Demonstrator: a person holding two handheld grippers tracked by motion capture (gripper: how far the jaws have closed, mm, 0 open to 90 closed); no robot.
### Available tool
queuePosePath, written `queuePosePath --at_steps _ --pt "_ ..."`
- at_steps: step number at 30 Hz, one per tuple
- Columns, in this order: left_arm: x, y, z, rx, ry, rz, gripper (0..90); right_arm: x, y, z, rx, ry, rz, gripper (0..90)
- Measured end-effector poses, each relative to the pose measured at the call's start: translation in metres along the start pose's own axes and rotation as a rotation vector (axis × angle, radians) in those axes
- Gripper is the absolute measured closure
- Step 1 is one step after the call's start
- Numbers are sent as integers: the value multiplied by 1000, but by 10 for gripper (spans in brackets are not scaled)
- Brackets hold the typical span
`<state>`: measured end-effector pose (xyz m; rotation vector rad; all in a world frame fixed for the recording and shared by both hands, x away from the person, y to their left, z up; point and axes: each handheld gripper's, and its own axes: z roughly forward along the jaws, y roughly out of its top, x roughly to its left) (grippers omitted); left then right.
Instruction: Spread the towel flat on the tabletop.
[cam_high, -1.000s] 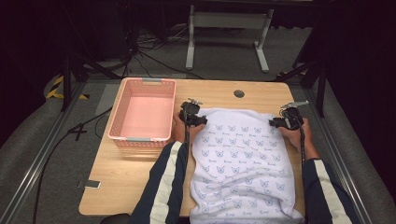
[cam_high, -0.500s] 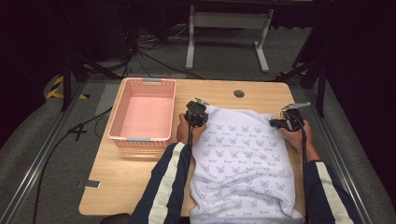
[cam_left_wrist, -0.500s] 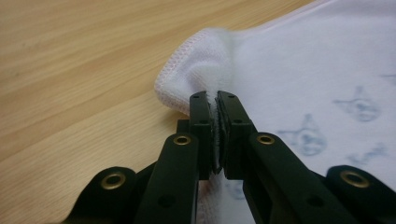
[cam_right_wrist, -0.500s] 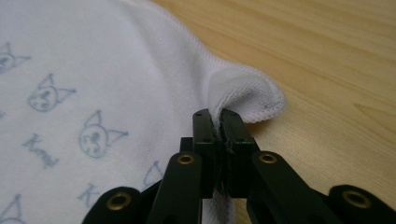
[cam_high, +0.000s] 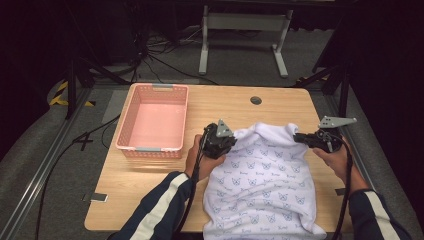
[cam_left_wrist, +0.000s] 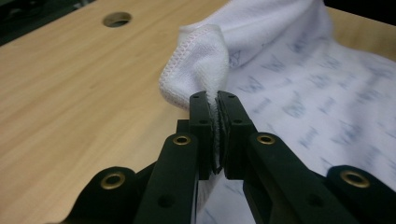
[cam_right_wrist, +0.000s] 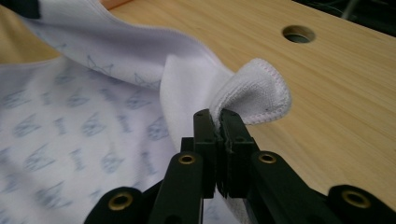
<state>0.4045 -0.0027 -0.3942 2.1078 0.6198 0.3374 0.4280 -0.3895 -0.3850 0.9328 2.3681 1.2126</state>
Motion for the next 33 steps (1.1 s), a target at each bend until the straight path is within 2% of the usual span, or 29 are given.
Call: queuePosePath --at_steps 4,7,8,9,12,13,14,15,17,21,22,25,26,28,29,30,31,33 --pt "-20 -27 -15 30 -79 34 856 29 -13 -23 6 76 -83 860" --pt "-32 -45 -20 88 -114 71 856 48 -25 -34 44 125 -139 859" --pt "-36 -50 -20 106 -132 74 856 54 -29 -36 59 142 -147 859" --pt "-39 -57 -19 138 -146 94 856 60 -34 -37 78 157 -154 859" --pt "-45 -67 -13 232 -139 144 856 75 -51 -37 153 199 -201 860" --pt "-45 -67 -13 232 -139 144 856 75 -51 -37 153 199 -201 860" --pt "-44 -71 -10 262 -135 150 855 83 -64 -32 239 208 -235 860" --pt "-44 -75 -7 295 -112 154 855 85 -70 -30 271 211 -241 860" --pt "-42 -75 -5 292 -104 166 855 86 -76 -27 289 218 -233 859" --pt "-39 -73 -2 299 -66 167 857 84 -83 -19 329 184 -220 859" --pt "-39 -72 0 299 -36 162 857 82 -83 -18 322 182 -213 859" --pt "-32 -66 9 300 17 180 858 76 -79 -12 320 127 -209 860" --pt "-29 -64 13 304 40 174 860 71 -76 -7 313 96 -202 860" --pt "-24 -58 20 319 88 163 861 67 -71 -1 317 42 -219 860" --pt "-24 -58 20 319 88 163 862 63 -68 3 316 13 -221 860" --pt "-19 -54 26 320 113 168 862 63 -68 3 316 13 -221 860" --pt "-16 -51 29 326 124 160 862 56 -64 9 312 -22 -218 861" --pt "-7 -45 39 327 163 149 865 48 -58 17 310 -61 -212 861"
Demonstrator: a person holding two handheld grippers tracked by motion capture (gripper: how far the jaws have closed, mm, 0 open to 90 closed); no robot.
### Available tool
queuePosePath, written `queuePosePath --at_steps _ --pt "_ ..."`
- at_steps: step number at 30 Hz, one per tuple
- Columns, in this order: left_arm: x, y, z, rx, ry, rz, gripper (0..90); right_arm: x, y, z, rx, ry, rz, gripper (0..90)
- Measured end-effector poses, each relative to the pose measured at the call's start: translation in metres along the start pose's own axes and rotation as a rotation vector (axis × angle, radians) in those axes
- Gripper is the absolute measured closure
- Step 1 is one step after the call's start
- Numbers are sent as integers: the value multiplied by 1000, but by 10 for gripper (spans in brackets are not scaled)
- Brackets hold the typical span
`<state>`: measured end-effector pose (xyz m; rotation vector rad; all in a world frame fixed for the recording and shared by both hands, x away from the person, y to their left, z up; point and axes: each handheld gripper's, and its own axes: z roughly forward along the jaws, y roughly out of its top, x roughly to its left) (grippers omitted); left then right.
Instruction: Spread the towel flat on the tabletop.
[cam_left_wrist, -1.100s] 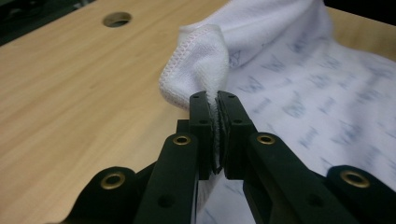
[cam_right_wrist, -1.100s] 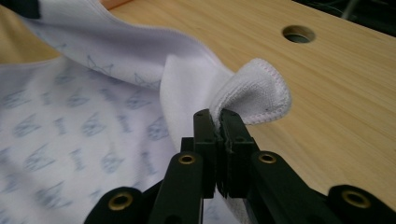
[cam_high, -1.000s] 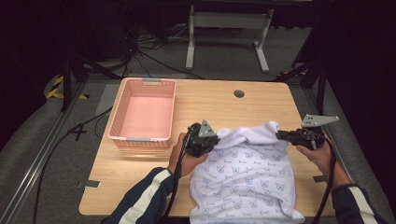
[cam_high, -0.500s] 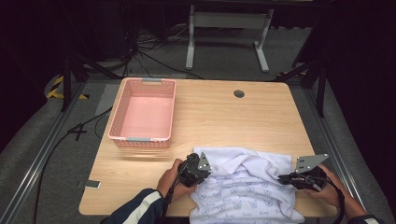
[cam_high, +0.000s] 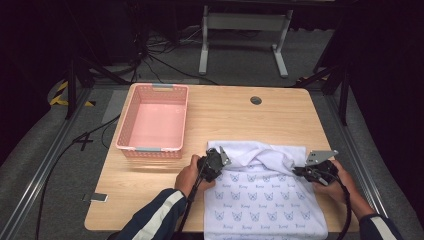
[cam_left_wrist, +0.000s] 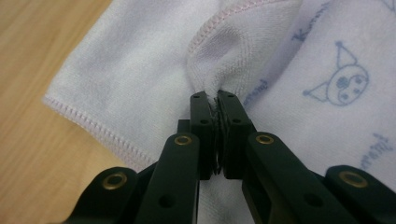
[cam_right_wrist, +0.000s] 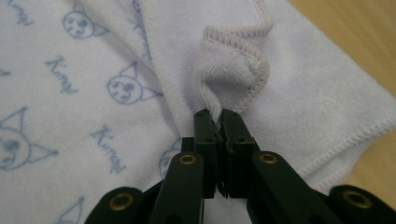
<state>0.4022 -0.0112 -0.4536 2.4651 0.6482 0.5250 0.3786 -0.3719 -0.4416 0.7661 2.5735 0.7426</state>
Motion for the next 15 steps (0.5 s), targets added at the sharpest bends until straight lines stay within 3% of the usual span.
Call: queuePosePath --at_steps 2,3,6,7,8,11,15 --pt "9 7 8 8 30 -4 866 -13 9 10 6 -48 17 861" --pt "9 7 8 8 30 -4 867 -21 13 14 6 -60 23 861" --pt "25 21 21 43 74 -4 868 -32 21 23 9 -93 36 862" --pt "34 28 28 65 109 2 869 -42 28 30 7 -109 56 862" --pt "34 28 28 65 109 2 869 -42 28 30 7 -109 56 862" --pt "50 38 41 64 141 -36 869 -58 39 42 13 -152 82 863" --pt "67 48 54 71 175 -76 869 -67 47 52 9 -181 118 863"
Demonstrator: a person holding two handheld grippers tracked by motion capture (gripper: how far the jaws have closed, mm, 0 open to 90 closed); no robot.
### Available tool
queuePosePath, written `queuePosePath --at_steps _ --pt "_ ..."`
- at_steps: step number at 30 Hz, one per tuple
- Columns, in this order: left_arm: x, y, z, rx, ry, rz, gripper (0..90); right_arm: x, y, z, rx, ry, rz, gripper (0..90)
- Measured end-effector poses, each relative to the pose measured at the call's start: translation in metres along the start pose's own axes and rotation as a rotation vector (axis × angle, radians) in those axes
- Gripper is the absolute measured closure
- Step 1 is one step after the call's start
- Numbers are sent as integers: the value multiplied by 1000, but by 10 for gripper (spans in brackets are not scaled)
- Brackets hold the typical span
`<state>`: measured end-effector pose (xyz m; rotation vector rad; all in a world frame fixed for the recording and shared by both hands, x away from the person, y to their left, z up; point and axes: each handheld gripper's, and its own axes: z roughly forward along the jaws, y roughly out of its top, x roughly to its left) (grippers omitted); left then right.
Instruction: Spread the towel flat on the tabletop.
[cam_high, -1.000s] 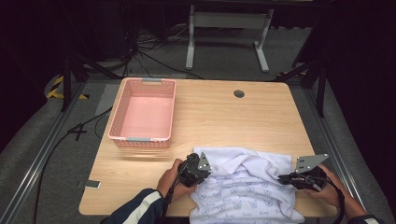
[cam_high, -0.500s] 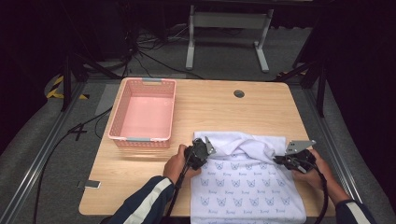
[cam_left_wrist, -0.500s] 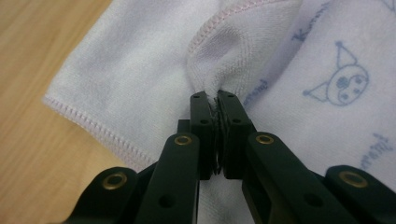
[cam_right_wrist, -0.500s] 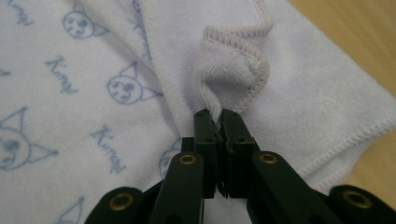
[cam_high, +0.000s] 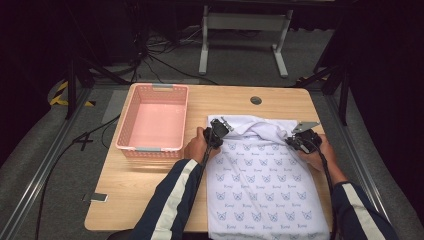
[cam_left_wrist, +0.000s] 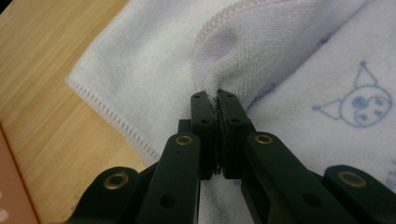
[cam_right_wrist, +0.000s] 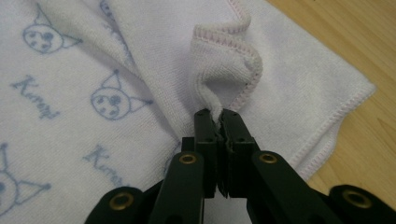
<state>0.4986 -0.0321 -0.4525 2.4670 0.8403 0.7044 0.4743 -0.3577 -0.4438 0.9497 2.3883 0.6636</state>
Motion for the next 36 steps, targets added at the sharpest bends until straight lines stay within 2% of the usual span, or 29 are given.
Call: queuePosePath --at_steps 2,3,4,6,8,9,10,13,14,15,16,17,18,19,21,22,23,24,25,27,30,31,33,35,36 --pt "1 3 3 5 17 5 869 -2 1 1 -3 0 5 863" --pt "3 8 7 15 32 -3 868 -6 2 4 -10 5 35 862" --pt "3 8 7 15 32 -3 868 -6 2 4 -10 5 35 862" --pt "4 13 8 39 46 17 868 -9 2 5 -19 16 61 862" --pt "5 16 3 23 50 13 868 -13 0 5 -41 35 85 862" --pt "6 17 -4 -28 23 -11 867 -15 0 1 -60 41 98 862" --pt "6 18 -11 -43 12 -19 867 -18 -2 -5 -105 52 116 862" --pt "8 19 -44 -151 -40 -32 865 -24 -2 -25 -189 82 146 861" --pt "9 18 -53 -177 -56 -36 865 -26 -3 -34 -220 92 145 862" --pt "10 16 -68 -237 -92 -41 865 -26 -3 -41 -241 102 144 861" --pt "12 14 -80 -268 -107 -43 865 -27 -5 -53 -272 118 132 861" --pt "11 9 -95 -319 -137 -39 865 -26 -7 -63 -301 131 124 861" --pt "10 3 -109 -356 -164 -16 864 -26 -11 -76 -336 148 122 860" --pt "9 -3 -118 -372 -170 -4 863 -24 -16 -89 -376 171 114 860" --pt "2 -19 -133 -408 -236 9 861 -19 -25 -107 -414 221 77 859" --pt "-4 -29 -139 -404 -238 39 860 -15 -29 -114 -411 228 50 858" --pt "-4 -29 -139 -404 -238 39 859 -15 -29 -114 -411 228 50 858" --pt "-10 -38 -143 -412 -275 51 859 -10 -36 -122 -412 270 13 857" --pt "-17 -46 -146 -414 -299 65 858 -4 -42 -127 -410 303 -3 858" --pt "-33 -63 -148 -398 -351 92 858 11 -54 -132 -346 320 -76 858" --pt "-51 -80 -150 -355 -403 147 858 25 -68 -137 -310 381 -118 856" --pt "-55 -85 -150 -352 -415 152 858 32 -73 -138 -287 395 -149 854" --pt "-62 -96 -148 -321 -460 155 858 41 -83 -139 -266 430 -174 853" --pt "-67 -105 -143 -293 -477 162 858 53 -95 -137 -200 462 -212 852" --pt "-73 -113 -135 -257 -498 160 858 56 -99 -135 -182 474 -212 853"
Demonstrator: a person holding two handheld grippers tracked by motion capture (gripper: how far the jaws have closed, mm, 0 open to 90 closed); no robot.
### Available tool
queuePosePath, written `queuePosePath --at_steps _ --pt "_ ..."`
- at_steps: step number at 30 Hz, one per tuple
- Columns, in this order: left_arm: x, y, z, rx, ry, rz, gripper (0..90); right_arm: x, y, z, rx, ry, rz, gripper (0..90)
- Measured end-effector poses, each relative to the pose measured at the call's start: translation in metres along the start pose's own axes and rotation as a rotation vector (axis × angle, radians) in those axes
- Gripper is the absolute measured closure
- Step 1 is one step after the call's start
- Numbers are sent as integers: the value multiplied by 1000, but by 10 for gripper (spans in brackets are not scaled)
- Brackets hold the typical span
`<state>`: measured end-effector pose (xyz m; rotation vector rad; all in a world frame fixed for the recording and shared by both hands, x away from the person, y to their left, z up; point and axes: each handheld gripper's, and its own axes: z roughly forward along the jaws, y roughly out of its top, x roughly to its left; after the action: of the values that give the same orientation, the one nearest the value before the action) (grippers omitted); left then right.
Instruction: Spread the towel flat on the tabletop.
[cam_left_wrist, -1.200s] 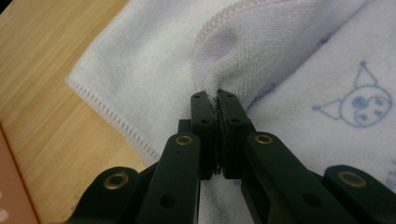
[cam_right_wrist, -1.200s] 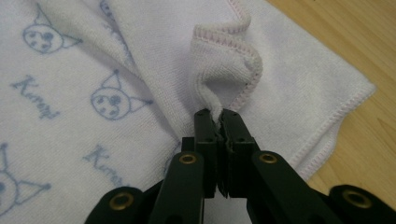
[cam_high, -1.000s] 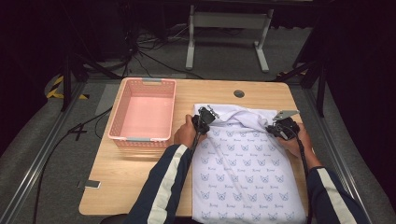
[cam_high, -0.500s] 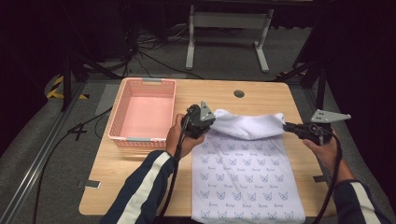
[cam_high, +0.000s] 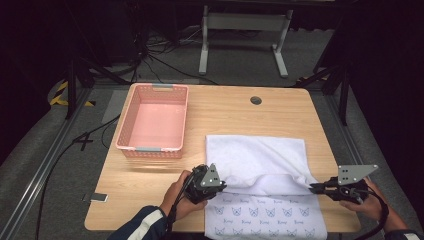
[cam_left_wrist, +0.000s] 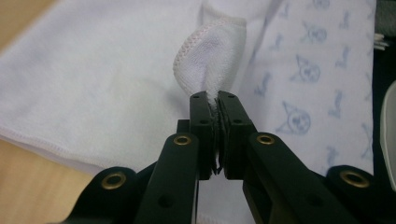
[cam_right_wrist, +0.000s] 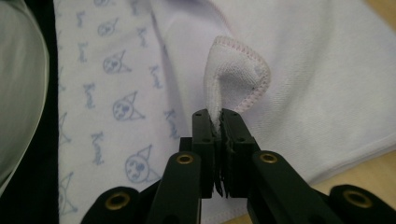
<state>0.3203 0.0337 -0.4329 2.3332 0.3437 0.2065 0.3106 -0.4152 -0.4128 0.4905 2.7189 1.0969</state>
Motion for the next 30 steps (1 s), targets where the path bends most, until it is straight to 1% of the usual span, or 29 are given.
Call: queuePosePath --at_steps 1,2,3,4,5,6,7,8,9,12,13,14,15,16,17,18,19,20,21,22,23,24,25,26,27,28,29,30 --pt "0 0 0 0 0 0 859 0 0 0 0 0 0 853" --pt "0 -6 5 36 -7 1 859 1 -3 3 19 5 -6 853" --pt "-1 -9 10 65 -4 5 859 4 -7 7 57 8 -4 853" --pt "-3 -12 13 105 13 16 859 5 -10 11 76 16 -2 852" --pt "-3 -14 17 131 30 38 859 6 -13 15 102 21 0 851" --pt "-1 -14 18 123 24 34 860 6 -15 20 135 9 -6 850" --pt "1 -13 19 125 27 23 860 6 -16 24 148 1 2 849" --pt "3 -12 19 142 46 28 860 4 -17 25 134 3 20 848" --pt "6 -11 20 141 55 36 861 1 -16 25 130 -10 33 849" --pt "17 -7 24 147 89 9 861 -6 -15 29 123 -57 58 850" --pt "23 -4 28 145 121 10 861 -9 -13 30 124 -76 66 851" --pt "28 -2 30 156 133 -4 862 -15 -10 33 131 -105 73 852" --pt "36 2 34 161 162 -6 862 -19 -8 35 134 -128 73 852" --pt "36 2 34 161 162 -6 862 -19 -8 35 134 -128 73 852" --pt "41 4 37 166 185 -5 862 -27 -4 39 140 -162 77 852" --pt "47 7 41 163 210 -28 862 -33 -2 42 138 -182 81 852" --pt "52 10 43 172 216 -28 863 -46 2 46 132 -213 100 853" --pt "62 14 49 167 248 -40 863 -52 3 48 132 -228 109 853" --pt "62 14 49 167 248 -40 863 -52 3 48 132 -228 109 853" --pt "67 17 50 174 252 -42 863 -57 5 50 133 -242 117 853" --pt "70 20 51 168 267 -42 863 -62 6 51 129 -256 122 853" --pt "72 22 50 154 278 -40 864 -66 6 51 112 -252 138 853" --pt "73 26 46 117 271 -58 864 -68 6 50 95 -251 139 854" --pt "72 29 41 85 272 -61 865 -68 6 46 60 -248 145 855" --pt "71 31 35 71 274 -56 864 -67 7 41 35 -240 140 855" --pt "69 35 26 42 272 -46 864 -65 8 36 17 -233 129 855" --pt "67 38 18 15 265 -38 864 -61 11 27 -27 -226 115 854" --pt "64 39 13 -5 260 -36 864 -58 13 20 -57 -221 108 854"
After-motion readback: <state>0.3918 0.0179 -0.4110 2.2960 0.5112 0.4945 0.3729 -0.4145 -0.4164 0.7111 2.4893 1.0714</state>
